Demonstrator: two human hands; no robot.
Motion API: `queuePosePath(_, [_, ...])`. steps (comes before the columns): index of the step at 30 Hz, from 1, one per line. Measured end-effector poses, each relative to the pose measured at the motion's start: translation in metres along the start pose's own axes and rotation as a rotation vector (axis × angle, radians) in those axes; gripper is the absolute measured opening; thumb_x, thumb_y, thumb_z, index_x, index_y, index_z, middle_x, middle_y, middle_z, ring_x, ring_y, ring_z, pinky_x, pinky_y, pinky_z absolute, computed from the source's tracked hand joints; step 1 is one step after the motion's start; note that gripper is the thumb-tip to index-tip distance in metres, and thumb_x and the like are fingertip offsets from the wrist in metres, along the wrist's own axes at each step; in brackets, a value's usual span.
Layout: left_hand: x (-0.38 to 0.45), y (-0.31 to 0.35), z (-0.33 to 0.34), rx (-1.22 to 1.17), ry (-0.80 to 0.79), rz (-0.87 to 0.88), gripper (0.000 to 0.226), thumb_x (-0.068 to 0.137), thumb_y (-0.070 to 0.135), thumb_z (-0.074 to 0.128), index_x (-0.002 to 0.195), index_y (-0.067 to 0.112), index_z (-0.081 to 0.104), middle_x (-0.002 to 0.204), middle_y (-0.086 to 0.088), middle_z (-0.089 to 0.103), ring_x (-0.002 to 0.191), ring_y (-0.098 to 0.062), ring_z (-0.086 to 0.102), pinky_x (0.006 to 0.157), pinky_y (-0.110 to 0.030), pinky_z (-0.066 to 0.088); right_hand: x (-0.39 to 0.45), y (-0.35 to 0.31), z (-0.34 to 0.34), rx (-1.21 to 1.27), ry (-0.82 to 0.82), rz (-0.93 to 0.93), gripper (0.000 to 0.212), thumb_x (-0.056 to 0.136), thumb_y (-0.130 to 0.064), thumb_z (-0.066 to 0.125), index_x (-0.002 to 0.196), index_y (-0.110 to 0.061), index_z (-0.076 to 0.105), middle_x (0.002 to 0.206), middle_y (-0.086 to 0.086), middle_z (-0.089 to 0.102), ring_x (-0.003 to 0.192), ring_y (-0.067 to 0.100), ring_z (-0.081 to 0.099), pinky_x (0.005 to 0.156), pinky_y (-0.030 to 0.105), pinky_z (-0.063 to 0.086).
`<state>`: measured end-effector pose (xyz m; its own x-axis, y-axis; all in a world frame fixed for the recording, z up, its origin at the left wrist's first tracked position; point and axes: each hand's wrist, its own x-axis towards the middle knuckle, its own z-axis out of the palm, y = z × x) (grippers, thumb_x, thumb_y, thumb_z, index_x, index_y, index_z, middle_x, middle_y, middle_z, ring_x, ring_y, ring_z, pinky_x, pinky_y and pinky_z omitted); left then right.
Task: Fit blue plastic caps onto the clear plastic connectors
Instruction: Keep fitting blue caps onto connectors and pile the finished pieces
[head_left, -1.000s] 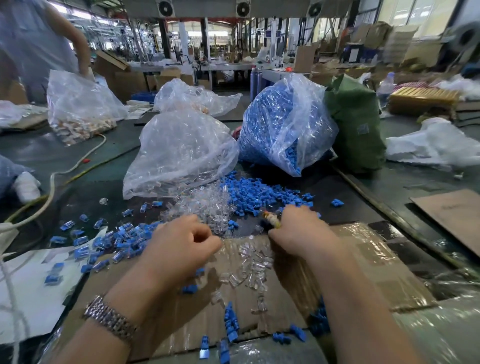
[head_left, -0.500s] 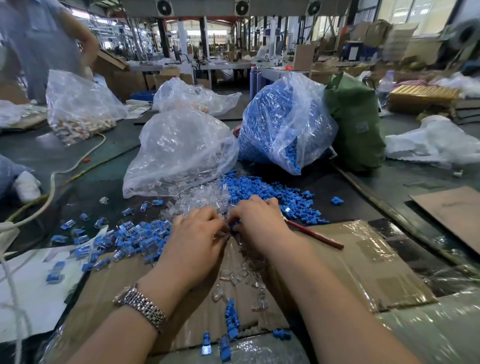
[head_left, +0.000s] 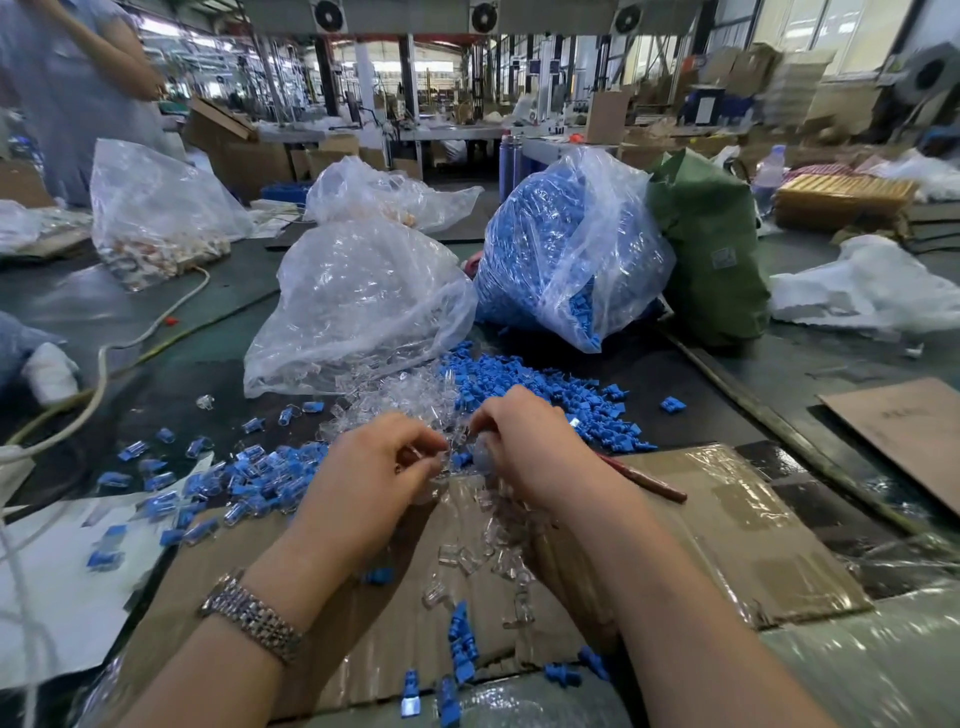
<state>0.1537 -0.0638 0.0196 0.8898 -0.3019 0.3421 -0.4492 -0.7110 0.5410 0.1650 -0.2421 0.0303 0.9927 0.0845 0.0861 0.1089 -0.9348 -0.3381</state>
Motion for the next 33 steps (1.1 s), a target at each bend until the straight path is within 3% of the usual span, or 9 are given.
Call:
queuePosePath(3, [0.001, 0.002, -0.008, -0.372, -0.076, -0.175, 0.019, 0.082, 0.016, 0.081, 0.097, 0.026, 0.076, 0.086, 0.008, 0.078, 0.081, -0.001, 0.072, 0.071, -0.012, 0.054, -0.006, 0.005, -0.008, 0.266, 0.139, -0.013, 0.011, 0.095, -0.016, 0.067, 0.105, -0.018, 0.073, 0.106, 0.001, 0.067, 0.097, 0.017, 0.063, 0.092, 0.034, 0.050])
queuePosePath(6, [-0.002, 0.003, -0.010, -0.759, -0.119, -0.353, 0.026, 0.070, 0.019, 0.081, 0.095, 0.016, 0.076, 0.094, -0.005, 0.080, 0.092, -0.019, 0.076, 0.086, -0.036, 0.057, -0.011, 0.007, -0.013, 0.629, 0.190, -0.018, 0.008, 0.086, -0.011, 0.079, 0.087, -0.017, 0.074, 0.082, -0.004, 0.073, 0.078, 0.008, 0.066, 0.077, 0.023, 0.053])
queuePosePath(8, [-0.001, 0.001, -0.010, -0.915, -0.099, -0.409, 0.031, 0.070, 0.016, 0.078, 0.100, 0.008, 0.074, 0.098, -0.014, 0.078, 0.096, -0.027, 0.076, 0.092, -0.046, 0.055, -0.014, 0.006, -0.015, 0.812, 0.158, -0.050, 0.009, 0.083, -0.009, 0.082, 0.085, -0.015, 0.076, 0.077, 0.000, 0.075, 0.072, 0.005, 0.067, 0.071, 0.017, 0.052])
queuePosePath(12, [0.001, 0.000, -0.013, -1.111, -0.093, -0.433, 0.036, 0.073, 0.009, 0.074, 0.106, -0.003, 0.069, 0.101, -0.021, 0.076, 0.097, -0.031, 0.076, 0.085, -0.033, 0.062, -0.017, 0.002, -0.017, 0.972, 0.134, -0.151, 0.009, 0.089, -0.006, 0.075, 0.088, -0.015, 0.075, 0.076, 0.001, 0.075, 0.071, 0.006, 0.069, 0.071, 0.014, 0.051])
queuePosePath(15, [0.001, -0.001, -0.015, -1.171, -0.065, -0.442, 0.033, 0.070, 0.005, 0.074, 0.102, -0.003, 0.070, 0.100, -0.022, 0.076, 0.096, -0.030, 0.076, 0.077, -0.026, 0.061, -0.018, -0.001, -0.015, 0.918, 0.124, -0.179, 0.008, 0.090, -0.008, 0.074, 0.089, -0.015, 0.074, 0.078, 0.003, 0.072, 0.072, 0.010, 0.065, 0.075, 0.024, 0.055])
queuePosePath(17, [0.001, -0.001, -0.016, -1.147, -0.045, -0.431, 0.032, 0.066, 0.007, 0.077, 0.096, 0.000, 0.072, 0.098, -0.022, 0.076, 0.096, -0.030, 0.075, 0.082, -0.031, 0.061, -0.018, -0.002, -0.014, 0.881, 0.117, -0.181, 0.006, 0.091, -0.010, 0.074, 0.089, -0.015, 0.074, 0.078, 0.002, 0.072, 0.073, 0.010, 0.064, 0.078, 0.030, 0.057])
queuePosePath(21, [-0.002, 0.004, -0.017, -1.086, -0.030, -0.382, 0.036, 0.052, 0.025, 0.086, 0.083, 0.010, 0.078, 0.097, -0.017, 0.077, 0.096, -0.028, 0.075, 0.090, -0.036, 0.056, -0.019, -0.004, -0.013, 0.865, 0.102, -0.212, 0.006, 0.091, -0.012, 0.074, 0.091, -0.018, 0.074, 0.079, -0.001, 0.073, 0.076, 0.010, 0.068, 0.079, 0.029, 0.059])
queuePosePath(27, [-0.001, 0.003, -0.018, -1.251, -0.054, -0.373, 0.019, 0.072, 0.010, 0.076, 0.089, 0.003, 0.077, 0.103, -0.023, 0.075, 0.098, -0.031, 0.075, 0.078, -0.027, 0.060, -0.021, -0.004, -0.014, 0.875, 0.107, -0.238, 0.009, 0.094, -0.010, 0.071, 0.093, -0.019, 0.073, 0.084, 0.001, 0.074, 0.081, 0.015, 0.070, 0.084, 0.033, 0.060])
queuePosePath(33, [-0.003, 0.000, -0.027, -1.155, -0.195, -0.329, 0.025, 0.079, 0.013, 0.073, 0.102, 0.006, 0.079, 0.107, -0.021, 0.075, 0.099, -0.033, 0.075, 0.081, -0.028, 0.060, -0.024, -0.005, -0.018, 0.806, 0.088, -0.286, 0.010, 0.094, -0.010, 0.069, 0.095, -0.020, 0.072, 0.085, -0.003, 0.073, 0.078, 0.005, 0.066, 0.077, 0.025, 0.055])
